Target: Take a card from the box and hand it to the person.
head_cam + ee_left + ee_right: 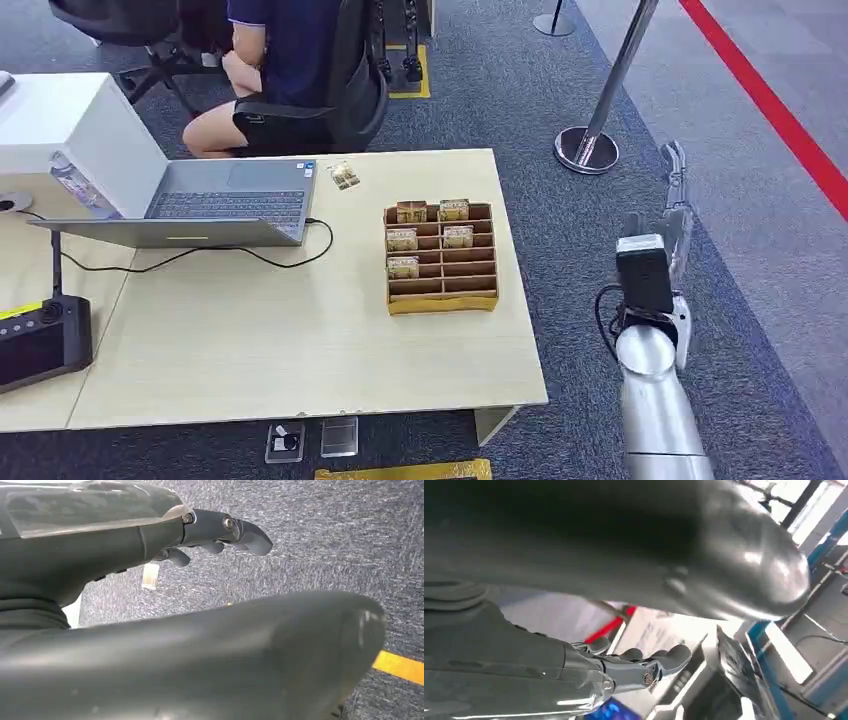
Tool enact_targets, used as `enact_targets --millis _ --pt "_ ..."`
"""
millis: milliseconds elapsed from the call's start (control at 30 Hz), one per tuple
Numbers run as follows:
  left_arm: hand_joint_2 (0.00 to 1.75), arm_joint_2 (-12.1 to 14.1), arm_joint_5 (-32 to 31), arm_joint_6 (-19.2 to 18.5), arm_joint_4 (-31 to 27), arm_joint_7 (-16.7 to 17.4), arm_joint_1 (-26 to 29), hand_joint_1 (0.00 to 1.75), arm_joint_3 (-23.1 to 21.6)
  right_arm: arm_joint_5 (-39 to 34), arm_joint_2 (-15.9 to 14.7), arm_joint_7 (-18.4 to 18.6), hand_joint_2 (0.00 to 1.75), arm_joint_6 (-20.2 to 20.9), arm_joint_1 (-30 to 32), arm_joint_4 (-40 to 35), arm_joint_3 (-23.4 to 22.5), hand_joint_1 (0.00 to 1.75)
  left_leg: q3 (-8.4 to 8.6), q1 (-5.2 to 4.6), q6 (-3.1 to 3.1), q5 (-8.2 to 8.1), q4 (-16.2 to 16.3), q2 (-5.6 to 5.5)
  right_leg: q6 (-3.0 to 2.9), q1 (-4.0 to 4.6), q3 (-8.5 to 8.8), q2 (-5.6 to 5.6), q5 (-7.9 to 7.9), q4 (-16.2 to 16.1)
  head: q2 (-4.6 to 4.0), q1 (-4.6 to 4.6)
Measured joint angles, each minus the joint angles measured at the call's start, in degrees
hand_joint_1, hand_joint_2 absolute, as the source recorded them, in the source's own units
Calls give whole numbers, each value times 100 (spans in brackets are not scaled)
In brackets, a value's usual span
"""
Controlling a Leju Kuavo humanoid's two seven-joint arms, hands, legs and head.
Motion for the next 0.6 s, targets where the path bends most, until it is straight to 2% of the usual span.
enact_targets --millis 100,200,367,600 --pt "0 -2 -4 -2 0 7 1 0 0 1068 -2 122 0 -761 35 -81 298 0 1 0 0 0 0 0 0 0 0 0 0 0 0 -2" --pt "0 -9 -13 -9 0 7 0 0 0 1796 -2 297 0 -1221 88 -184 649 0 1 1 -2 1 -1 0 0 1 0 0 0 0 0 -4" --pt "0 -31 -24 -20 0 4 1 0 0 2399 -9 544 0 -1512 132 -275 1115 0 1 1 -2 2 -1 0 0 1 0 0 0 1 0 -4" --pt "0 -59 -68 -26 0 7 2 0 0 3536 -24 1048 0 -1796 149 -282 1468 0 1 0 -2 2 0 0 0 1 0 0 0 0 0 -4"
